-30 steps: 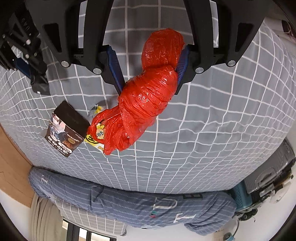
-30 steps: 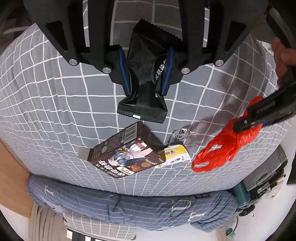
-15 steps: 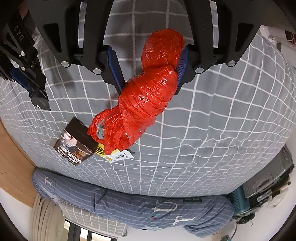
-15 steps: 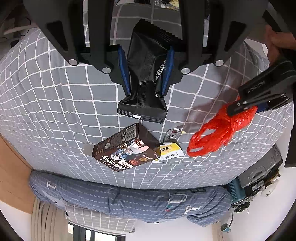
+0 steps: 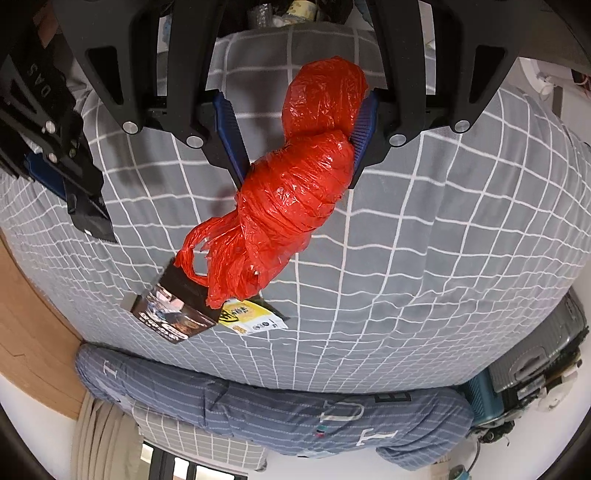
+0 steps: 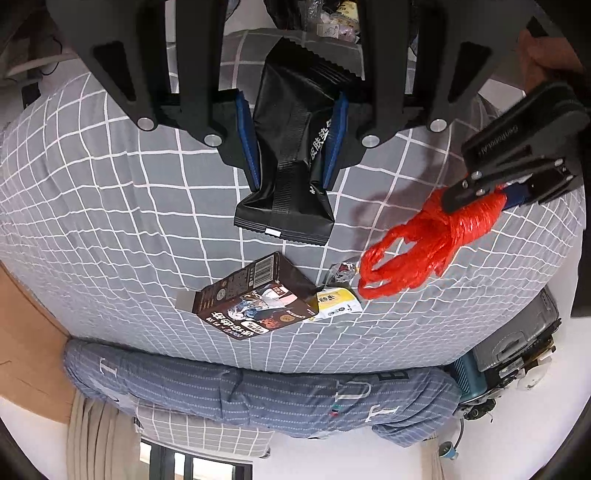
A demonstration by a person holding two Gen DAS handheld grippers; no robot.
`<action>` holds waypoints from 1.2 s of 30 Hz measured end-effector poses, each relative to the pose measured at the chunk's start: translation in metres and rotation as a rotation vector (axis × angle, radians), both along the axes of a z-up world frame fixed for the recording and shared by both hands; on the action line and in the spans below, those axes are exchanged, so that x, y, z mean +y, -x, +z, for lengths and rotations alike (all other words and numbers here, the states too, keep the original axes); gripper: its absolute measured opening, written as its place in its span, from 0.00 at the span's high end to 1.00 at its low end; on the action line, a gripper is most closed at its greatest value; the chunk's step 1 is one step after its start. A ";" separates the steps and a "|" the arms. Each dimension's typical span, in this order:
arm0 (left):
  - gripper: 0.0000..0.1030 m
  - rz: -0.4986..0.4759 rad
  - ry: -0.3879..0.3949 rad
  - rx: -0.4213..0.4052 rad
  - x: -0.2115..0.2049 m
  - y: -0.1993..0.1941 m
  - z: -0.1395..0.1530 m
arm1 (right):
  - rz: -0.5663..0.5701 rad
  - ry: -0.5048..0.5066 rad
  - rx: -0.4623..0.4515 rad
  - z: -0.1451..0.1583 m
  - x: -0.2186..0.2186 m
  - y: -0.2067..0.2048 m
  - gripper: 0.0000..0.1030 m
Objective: Collect trash
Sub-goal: 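Lift the red bag and black sachet and carry them over the bin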
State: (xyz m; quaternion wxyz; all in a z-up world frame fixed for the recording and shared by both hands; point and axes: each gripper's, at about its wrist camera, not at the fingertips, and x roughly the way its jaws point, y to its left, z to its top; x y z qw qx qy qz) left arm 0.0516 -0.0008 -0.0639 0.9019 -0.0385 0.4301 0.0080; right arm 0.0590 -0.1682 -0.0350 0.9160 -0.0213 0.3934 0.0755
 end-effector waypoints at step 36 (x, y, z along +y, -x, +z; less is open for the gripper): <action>0.51 -0.010 0.015 -0.001 0.005 0.111 0.002 | -0.013 -0.011 -0.004 0.008 -0.017 0.088 0.68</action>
